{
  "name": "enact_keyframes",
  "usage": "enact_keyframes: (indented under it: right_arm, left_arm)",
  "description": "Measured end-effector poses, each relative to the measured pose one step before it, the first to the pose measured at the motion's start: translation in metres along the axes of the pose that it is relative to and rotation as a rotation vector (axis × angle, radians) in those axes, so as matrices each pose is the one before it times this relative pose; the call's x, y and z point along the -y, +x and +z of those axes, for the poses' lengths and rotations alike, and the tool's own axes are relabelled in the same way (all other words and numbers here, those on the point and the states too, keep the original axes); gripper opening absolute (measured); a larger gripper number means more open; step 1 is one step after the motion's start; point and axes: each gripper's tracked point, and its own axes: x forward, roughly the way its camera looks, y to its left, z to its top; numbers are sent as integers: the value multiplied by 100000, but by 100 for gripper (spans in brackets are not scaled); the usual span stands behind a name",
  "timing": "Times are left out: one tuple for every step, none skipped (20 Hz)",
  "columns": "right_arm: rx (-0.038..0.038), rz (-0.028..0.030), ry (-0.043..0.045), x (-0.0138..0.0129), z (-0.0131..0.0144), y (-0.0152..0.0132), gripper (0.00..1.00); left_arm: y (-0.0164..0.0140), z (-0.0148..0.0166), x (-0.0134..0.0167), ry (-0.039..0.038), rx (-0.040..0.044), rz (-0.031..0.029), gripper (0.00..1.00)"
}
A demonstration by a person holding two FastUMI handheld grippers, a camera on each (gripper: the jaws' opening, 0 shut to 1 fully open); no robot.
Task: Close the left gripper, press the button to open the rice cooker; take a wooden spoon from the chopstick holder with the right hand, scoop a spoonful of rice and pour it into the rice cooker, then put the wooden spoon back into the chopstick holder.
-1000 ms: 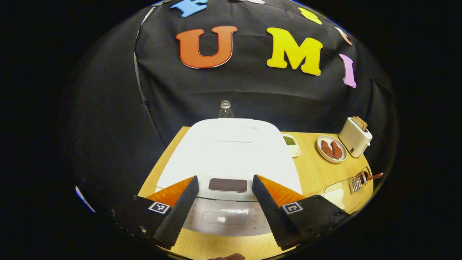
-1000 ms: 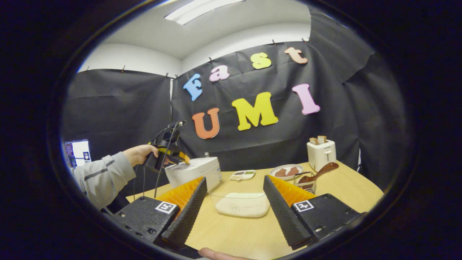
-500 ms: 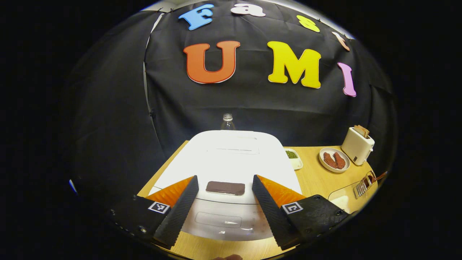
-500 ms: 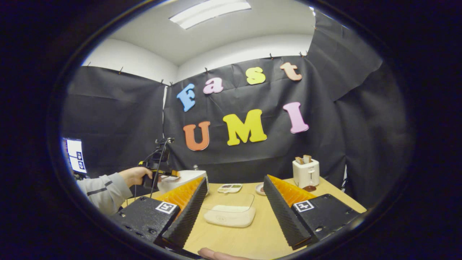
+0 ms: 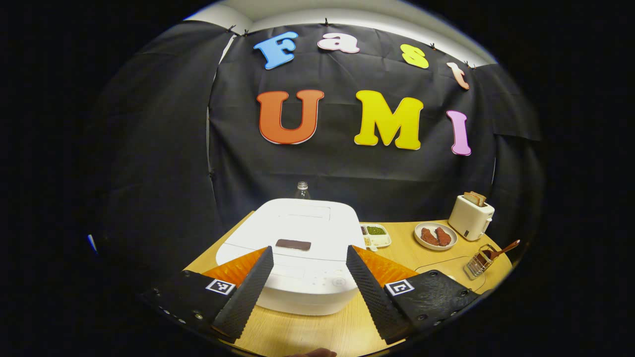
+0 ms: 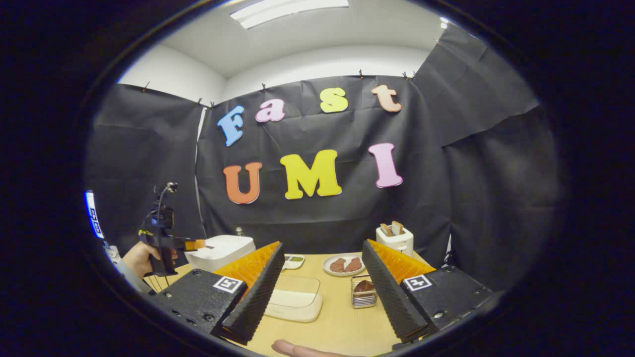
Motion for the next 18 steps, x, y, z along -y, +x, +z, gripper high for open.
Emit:
enact_keyframes:
  right_arm:
    - [-280, -1559, 495, 286, -57, -194, 100]
    - [-244, -2591, 2403, 543, -170, -436, 100]
    - [914, -1573, 2851, 352, -70, -703, 100]
    - [1278, -1365, 1875, 409, -153, -755, 100]
    - [853, -1638, 1325, 522, -193, -745, 100]
    - [243, -1511, 671, 417, -426, -530, 94]
    - [-133, -330, -921, 343, -492, -708, 94]
    - [177, 699, -2146, 391, -265, -908, 100]
    - [1403, 1419, -1842, 244, 214, -942, 100]
    - [2785, -10, -1778, 593, 1109, -601, 100]
    - [2465, -1013, -765, 942, 982, -719, 95]
    - [2227, 78, 368, 551, 680, -441, 100]
    - [1934, 918, 1317, 58, 608, -601, 100]
    - [444, 366, 1185, 179, 266, -192, 100]
    - [-820, -523, 313, 384, -141, -241, 94]
    - [-1103, -147, -515, 211, -340, -244, 100]
    - [-688, 908, -1013, -135, -223, -158, 100]
    - [-603, 975, -1005, -316, -186, -371, 100]
  left_arm:
    - [-1559, 459, 604, 424, 1603, 26, 94]
    - [-1880, 237, 964, 925, 896, -1491, 94]
    - [-2075, 559, 1193, 232, 2628, -1476, 94]
    - [-1681, 516, 1530, -232, 2872, -3510, 94]
    - [-1737, 225, 1559, 552, 1103, -1986, 94]
    - [-1434, -307, 1375, 1960, -991, -1667, 94]
    - [-1698, -494, 908, 2134, -791, 536, 94]
    - [-1127, -293, 601, 801, -1540, 1409, 94]
    - [-1884, 229, 731, 1701, 215, 1284, 94]
    - [-1298, 390, 759, 1090, 2645, -317, 94]
    - [-1418, 851, 1324, -113, 3475, -2130, 94]
    - [-1354, 694, 921, -1455, 3524, -1362, 94]
    - [-965, 767, 553, -1167, 3752, -524, 94]
    - [-891, 386, 554, -439, 3047, -747, 95]
    - [-751, 175, -23, 651, 1898, 1686, 95]
    - [-863, -538, -545, 1476, 169, 3133, 95]
    - [-695, -648, -336, 1620, -354, 2851, 95]
    - [-649, -424, 142, 656, 319, 1607, 95]
